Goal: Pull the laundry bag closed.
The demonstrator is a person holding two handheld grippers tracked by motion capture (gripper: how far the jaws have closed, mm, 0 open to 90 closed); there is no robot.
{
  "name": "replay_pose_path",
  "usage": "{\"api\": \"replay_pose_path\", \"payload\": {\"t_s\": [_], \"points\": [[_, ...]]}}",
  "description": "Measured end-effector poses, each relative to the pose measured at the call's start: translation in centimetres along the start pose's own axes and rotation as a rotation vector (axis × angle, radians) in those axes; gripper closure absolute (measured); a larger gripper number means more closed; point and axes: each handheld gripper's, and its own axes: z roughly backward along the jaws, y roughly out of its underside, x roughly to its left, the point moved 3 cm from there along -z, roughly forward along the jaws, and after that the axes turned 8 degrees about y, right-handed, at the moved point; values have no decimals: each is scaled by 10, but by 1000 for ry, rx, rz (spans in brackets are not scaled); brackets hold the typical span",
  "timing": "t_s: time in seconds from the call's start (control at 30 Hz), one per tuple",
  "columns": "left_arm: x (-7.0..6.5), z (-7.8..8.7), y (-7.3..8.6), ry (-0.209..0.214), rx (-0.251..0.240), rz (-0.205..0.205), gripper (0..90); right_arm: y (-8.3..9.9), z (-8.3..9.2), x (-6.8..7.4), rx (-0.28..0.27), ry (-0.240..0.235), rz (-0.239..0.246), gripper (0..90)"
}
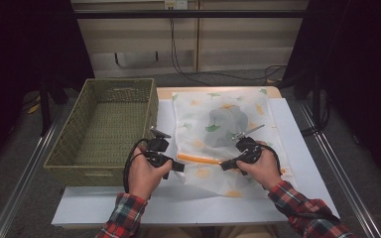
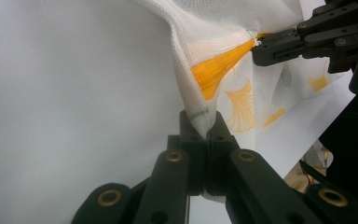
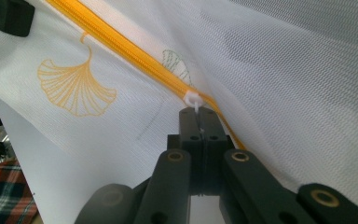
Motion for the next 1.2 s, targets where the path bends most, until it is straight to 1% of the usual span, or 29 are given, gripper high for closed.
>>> {"api": "replay_pose_path", "payload": {"t_s": [0.03,0.07,0.13,0.17,0.27,0.37,0.4,0.47,0.5,0.53,0.57,0.63,0.67,0.7,0.77,0.8,0.9,0.93,1.0,1.03,1.07,1.2], "points": [[0,0,0,0,0,0,887,0,0,0,0,0,0,900],[0,1,0,2,7,-5,887,0,1,-1,4,13,-2,900],[0,1,0,4,9,-5,887,1,1,-2,2,6,0,900],[0,0,0,3,1,1,887,1,2,-2,3,8,-9,900],[0,0,0,4,5,5,887,2,3,-4,7,10,2,900],[0,1,0,2,0,6,887,4,3,-5,9,14,-7,900],[1,2,0,9,20,-8,887,5,3,-6,6,16,-6,900],[0,1,0,2,0,5,887,6,4,-8,5,11,-11,900],[0,1,0,2,0,5,887,7,5,-9,7,13,-18,900],[0,2,0,4,12,-1,887,7,5,-9,8,16,-12,900],[0,2,0,-1,10,-2,887,7,6,-9,1,11,-10,900],[0,2,0,4,6,7,887,8,7,-10,9,22,-17,900],[-1,2,0,6,7,9,887,9,7,-11,2,16,-10,900],[-1,2,0,-3,0,7,887,9,8,-12,6,24,-14,900],[-1,1,0,6,5,10,887,11,8,-13,7,18,-21,900],[-1,1,0,-3,1,11,887,12,8,-14,0,14,-24,900],[0,0,1,1,-2,16,887,12,9,-14,7,19,-19,900],[0,0,1,1,0,16,887,12,9,-14,2,24,-17,900],[0,1,1,-3,2,10,887,12,9,-15,6,19,-14,900],[-1,0,1,1,-1,17,887,13,9,-15,5,21,-19,900],[0,1,1,-6,1,14,887,13,10,-15,5,20,-18,900],[0,1,1,-5,4,9,887,13,9,-14,0,19,-18,900]]}}
